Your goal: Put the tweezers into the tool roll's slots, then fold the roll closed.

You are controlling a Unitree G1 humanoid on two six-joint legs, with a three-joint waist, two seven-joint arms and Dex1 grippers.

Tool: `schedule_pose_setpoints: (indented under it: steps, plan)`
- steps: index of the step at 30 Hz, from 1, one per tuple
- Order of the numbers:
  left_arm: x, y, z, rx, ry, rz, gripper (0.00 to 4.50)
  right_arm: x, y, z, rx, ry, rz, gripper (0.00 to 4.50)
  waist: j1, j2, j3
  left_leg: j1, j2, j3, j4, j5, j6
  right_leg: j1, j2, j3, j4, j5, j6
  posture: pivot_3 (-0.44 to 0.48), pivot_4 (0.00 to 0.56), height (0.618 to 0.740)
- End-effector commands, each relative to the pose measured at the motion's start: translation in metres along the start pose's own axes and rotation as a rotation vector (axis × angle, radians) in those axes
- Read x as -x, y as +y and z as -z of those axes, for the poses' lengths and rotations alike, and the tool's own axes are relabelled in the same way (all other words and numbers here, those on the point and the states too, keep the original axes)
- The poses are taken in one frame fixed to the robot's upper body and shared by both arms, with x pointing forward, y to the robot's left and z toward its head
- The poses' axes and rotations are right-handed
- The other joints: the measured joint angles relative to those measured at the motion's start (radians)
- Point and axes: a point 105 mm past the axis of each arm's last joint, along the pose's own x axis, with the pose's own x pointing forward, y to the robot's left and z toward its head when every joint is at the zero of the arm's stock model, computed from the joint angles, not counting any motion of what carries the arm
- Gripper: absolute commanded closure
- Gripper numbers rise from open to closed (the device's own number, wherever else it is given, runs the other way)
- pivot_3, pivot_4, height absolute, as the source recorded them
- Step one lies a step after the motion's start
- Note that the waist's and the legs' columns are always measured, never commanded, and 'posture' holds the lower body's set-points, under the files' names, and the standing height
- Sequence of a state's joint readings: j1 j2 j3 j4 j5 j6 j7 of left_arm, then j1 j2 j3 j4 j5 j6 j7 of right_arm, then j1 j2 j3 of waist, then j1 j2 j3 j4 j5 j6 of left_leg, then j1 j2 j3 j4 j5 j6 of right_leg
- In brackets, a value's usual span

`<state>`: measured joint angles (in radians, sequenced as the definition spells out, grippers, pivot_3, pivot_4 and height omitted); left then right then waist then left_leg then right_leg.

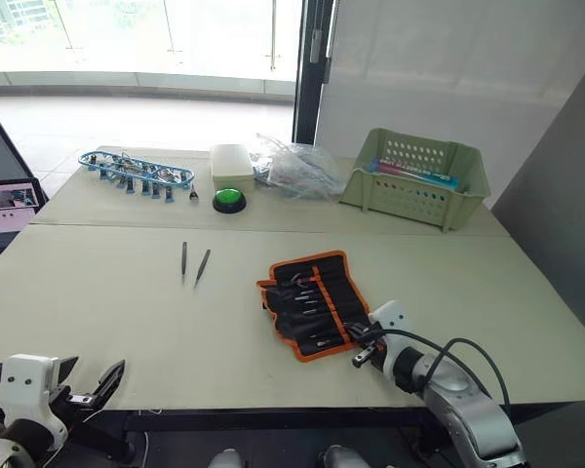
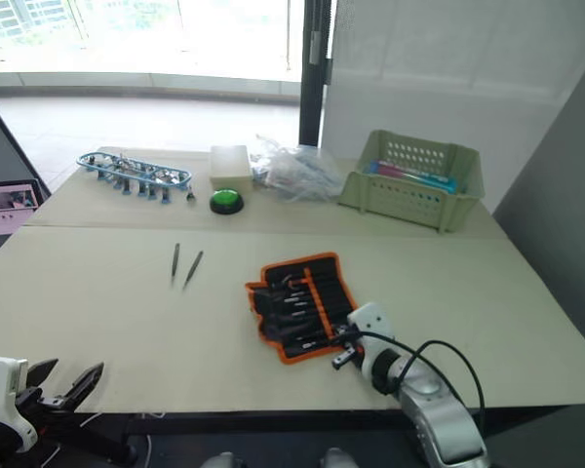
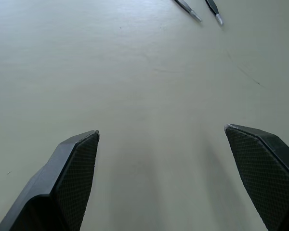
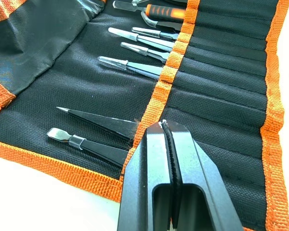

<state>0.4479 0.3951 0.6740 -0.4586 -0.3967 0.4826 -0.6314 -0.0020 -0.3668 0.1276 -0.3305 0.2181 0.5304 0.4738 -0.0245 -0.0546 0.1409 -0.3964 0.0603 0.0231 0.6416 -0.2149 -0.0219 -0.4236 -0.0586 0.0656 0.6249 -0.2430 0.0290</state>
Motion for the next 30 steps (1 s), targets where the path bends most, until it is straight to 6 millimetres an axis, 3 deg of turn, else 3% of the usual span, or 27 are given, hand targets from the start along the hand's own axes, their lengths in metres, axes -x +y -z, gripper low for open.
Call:
schedule_pose_setpoints:
  steps: [1,10,16,22,30]
  plan:
    - [-0.012,-0.006,-0.014,-0.062,-0.032,0.014,0.08,-0.002,0.004,0.021,-0.036,0.080,-0.013,4.50,-0.001,0.000,0.000,0.000,0.000,0.000,0.000,0.000,0.000,0.000,0.000,0.000,0.000,0.000,0.000,0.000,0.150,0.738]
    - [-0.075,-0.009,-0.022,-0.096,-0.027,-0.061,0.08,-0.004,0.003,0.019,-0.041,0.068,0.001,4.50,-0.001,-0.001,-0.001,0.000,0.000,0.004,0.000,0.000,0.000,0.001,0.003,0.000,0.001,0.001,0.000,0.000,0.150,0.738]
    - [-0.117,-0.024,-0.029,-0.121,-0.024,-0.018,0.08,-0.005,0.004,0.017,-0.042,0.061,0.007,4.50,0.001,-0.002,-0.002,0.000,0.001,0.004,0.000,0.002,0.003,0.002,0.005,0.000,0.005,0.002,-0.001,0.000,0.150,0.738]
    - [-0.140,-0.028,-0.033,-0.130,-0.014,-0.008,0.08,-0.005,0.002,0.014,-0.046,0.050,0.025,4.50,0.007,-0.003,-0.003,0.000,0.001,0.005,0.000,0.002,0.003,0.002,0.005,0.000,0.004,0.002,-0.001,0.000,0.150,0.738]
    - [-0.161,-0.015,-0.040,-0.121,-0.001,-0.048,0.08,-0.003,0.002,0.014,-0.051,0.045,0.045,4.50,0.010,-0.001,-0.004,0.001,0.000,0.005,0.000,0.002,0.003,0.002,0.005,0.000,0.005,0.003,-0.001,0.000,0.150,0.738]
